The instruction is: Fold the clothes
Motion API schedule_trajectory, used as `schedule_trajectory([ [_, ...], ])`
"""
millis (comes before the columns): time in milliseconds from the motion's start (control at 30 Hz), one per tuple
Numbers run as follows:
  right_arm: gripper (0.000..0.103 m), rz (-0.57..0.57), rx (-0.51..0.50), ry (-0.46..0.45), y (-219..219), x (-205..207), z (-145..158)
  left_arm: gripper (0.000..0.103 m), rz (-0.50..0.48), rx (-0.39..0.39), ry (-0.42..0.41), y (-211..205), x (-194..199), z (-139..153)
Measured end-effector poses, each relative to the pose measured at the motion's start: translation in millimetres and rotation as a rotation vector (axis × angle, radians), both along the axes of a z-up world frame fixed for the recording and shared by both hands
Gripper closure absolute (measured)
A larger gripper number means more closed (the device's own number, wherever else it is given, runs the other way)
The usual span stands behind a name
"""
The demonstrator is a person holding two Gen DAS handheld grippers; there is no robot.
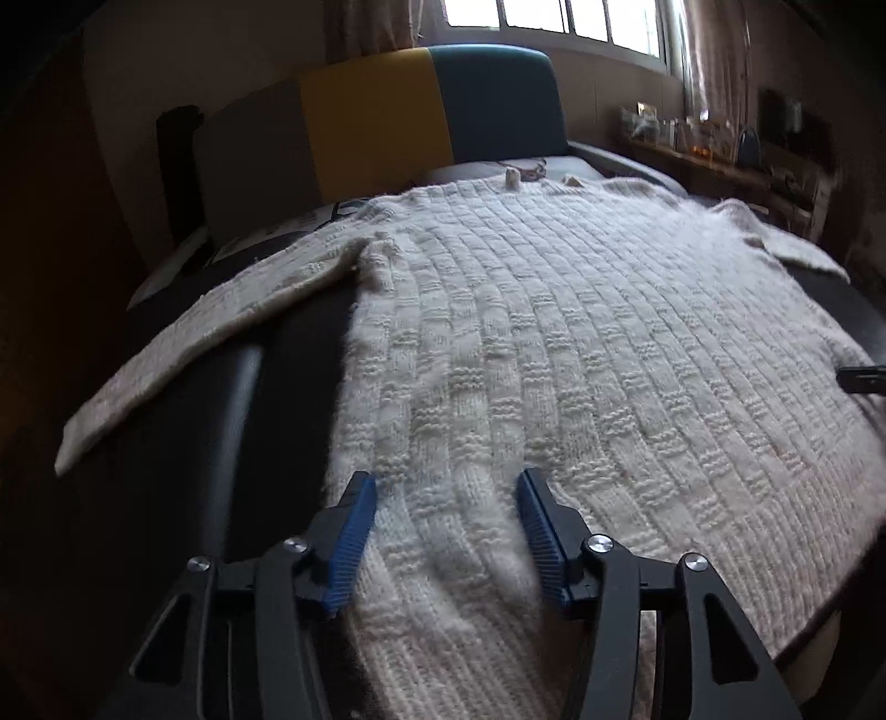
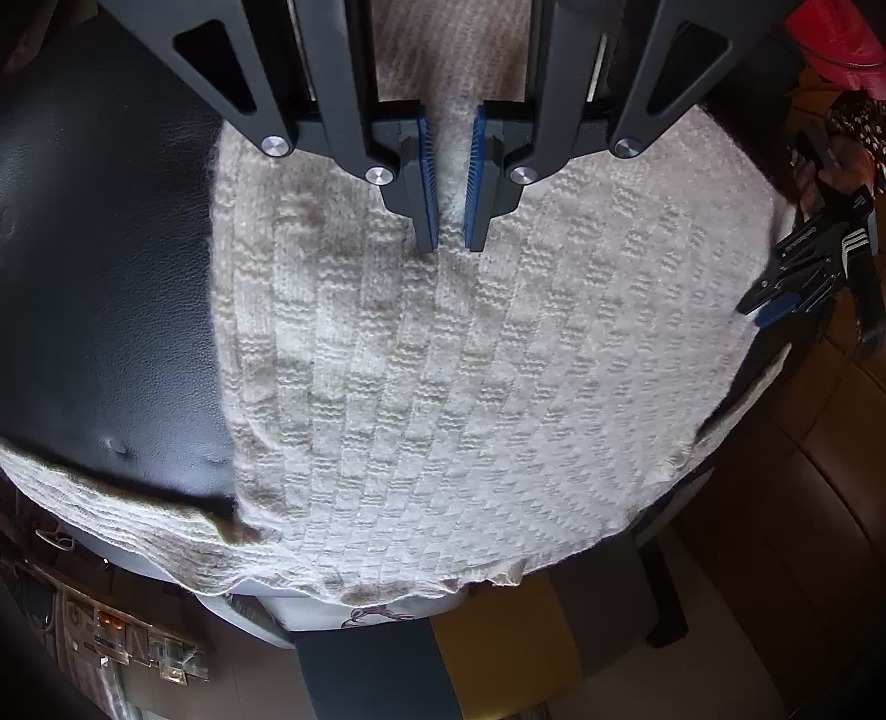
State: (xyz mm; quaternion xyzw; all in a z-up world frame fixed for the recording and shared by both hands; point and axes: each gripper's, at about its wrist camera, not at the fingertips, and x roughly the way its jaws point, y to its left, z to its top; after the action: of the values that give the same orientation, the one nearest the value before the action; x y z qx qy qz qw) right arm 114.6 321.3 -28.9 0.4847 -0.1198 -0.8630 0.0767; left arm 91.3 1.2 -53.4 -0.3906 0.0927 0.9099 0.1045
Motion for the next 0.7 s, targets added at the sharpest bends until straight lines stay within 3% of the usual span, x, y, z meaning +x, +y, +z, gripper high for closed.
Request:
schedule_trajectory([
  [67,0.095,-0.002,0.004,-0.006,1,-2,2,0.05,-0.016,0.077,-0.032,-2,1,8],
  [167,0.093,0.025,-0.026,0.005,1,5,17,0.051,-0.055,0.121,-0.006,4,11,23],
  [267,0.093,0.107,-0.045,0.015,-12,18,30,0.061,-0.115,0.064,0.009,17,22,23],
  [367,0.095,0.151,0.004,-0.053,-23,29,21,0.065,-0.132,0.009,-0.02,19,22,10],
  [467,0.101,0.125,0.052,-0.076,-12,41,9,0.063,-0.127,0.006,-0.018,11,26,5],
  [700,0.102,0.024,-0.044,-0.066,25,57,0,0.064,-0.136,0.025,-0.071,14,28,10],
])
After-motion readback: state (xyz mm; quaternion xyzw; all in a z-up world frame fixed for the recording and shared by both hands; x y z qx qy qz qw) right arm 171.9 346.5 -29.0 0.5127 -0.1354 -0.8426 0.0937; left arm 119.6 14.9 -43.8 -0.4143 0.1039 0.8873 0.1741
